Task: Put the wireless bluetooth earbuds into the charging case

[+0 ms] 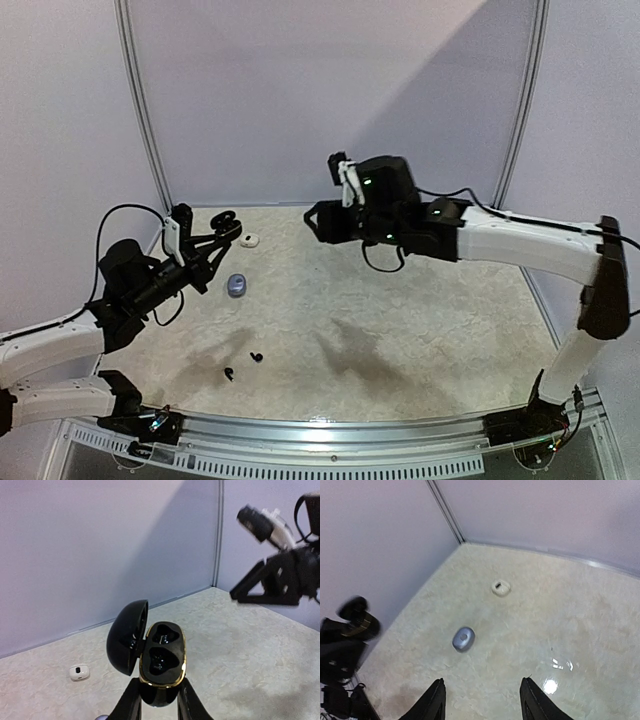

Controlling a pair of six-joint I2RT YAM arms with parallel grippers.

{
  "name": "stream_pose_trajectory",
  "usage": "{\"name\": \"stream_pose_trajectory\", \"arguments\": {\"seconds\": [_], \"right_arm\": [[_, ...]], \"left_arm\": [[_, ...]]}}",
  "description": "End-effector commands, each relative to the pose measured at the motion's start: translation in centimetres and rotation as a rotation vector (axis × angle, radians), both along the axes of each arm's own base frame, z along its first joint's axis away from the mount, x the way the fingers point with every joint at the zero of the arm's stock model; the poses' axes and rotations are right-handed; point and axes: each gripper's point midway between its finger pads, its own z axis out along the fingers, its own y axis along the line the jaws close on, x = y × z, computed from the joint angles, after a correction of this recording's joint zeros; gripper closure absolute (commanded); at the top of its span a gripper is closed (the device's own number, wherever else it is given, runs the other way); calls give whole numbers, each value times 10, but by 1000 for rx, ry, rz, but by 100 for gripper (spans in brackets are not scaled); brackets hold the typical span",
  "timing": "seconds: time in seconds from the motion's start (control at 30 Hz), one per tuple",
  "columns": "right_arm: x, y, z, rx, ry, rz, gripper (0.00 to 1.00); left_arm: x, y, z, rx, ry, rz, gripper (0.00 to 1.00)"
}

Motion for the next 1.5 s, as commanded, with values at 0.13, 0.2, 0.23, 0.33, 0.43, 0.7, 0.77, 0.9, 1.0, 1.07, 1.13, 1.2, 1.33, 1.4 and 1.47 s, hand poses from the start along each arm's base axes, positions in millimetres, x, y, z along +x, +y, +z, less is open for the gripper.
{"name": "stream_pose_trajectory", "arguments": {"seconds": [0.13, 0.2, 0.23, 0.33, 0.43, 0.7, 0.77, 0.9, 1.0, 1.07, 1.13, 1.2, 1.33, 1.4, 1.47], "right_arm": [[-35, 102, -164, -277, 440, 166, 59], [-41, 119, -186, -307, 480, 207, 59], [-42, 126, -203, -320, 491, 222, 60], [-50, 140, -221, -299, 512, 254, 63], [-64, 154, -235, -284, 532, 299, 69], [-105, 159, -285, -366, 618, 394, 82], [-112, 158, -291, -385, 625, 416, 84], [-123, 157, -298, -404, 644, 456, 89], [-138, 157, -298, -442, 627, 519, 94], [-147, 153, -298, -473, 626, 556, 95], [-156, 149, -299, -504, 630, 589, 95], [-165, 145, -298, -538, 616, 632, 95], [-180, 135, -297, -604, 601, 691, 95], [-183, 127, -296, -634, 614, 698, 95], [-187, 118, -296, -678, 620, 709, 95]], "left_arm": [[12, 40, -3, 16, 73, 150, 100], [11, 39, -3, 15, 65, 140, 100], [11, 38, -2, 12, 62, 134, 100], [10, 37, -2, 1, 61, 125, 100], [10, 35, -3, -1, 64, 116, 100], [10, 33, -4, -3, 64, 106, 100], [10, 33, -5, -4, 66, 104, 100], [10, 32, -6, -5, 71, 97, 100], [9, 30, -6, -6, 73, 90, 100], [10, 30, -8, -4, 77, 90, 100], [10, 30, -8, -4, 78, 88, 100], [9, 30, -8, -4, 76, 85, 100], [9, 29, -10, 0, 78, 81, 100], [9, 29, -11, 3, 81, 81, 100], [9, 29, -11, 3, 81, 80, 100]]}}
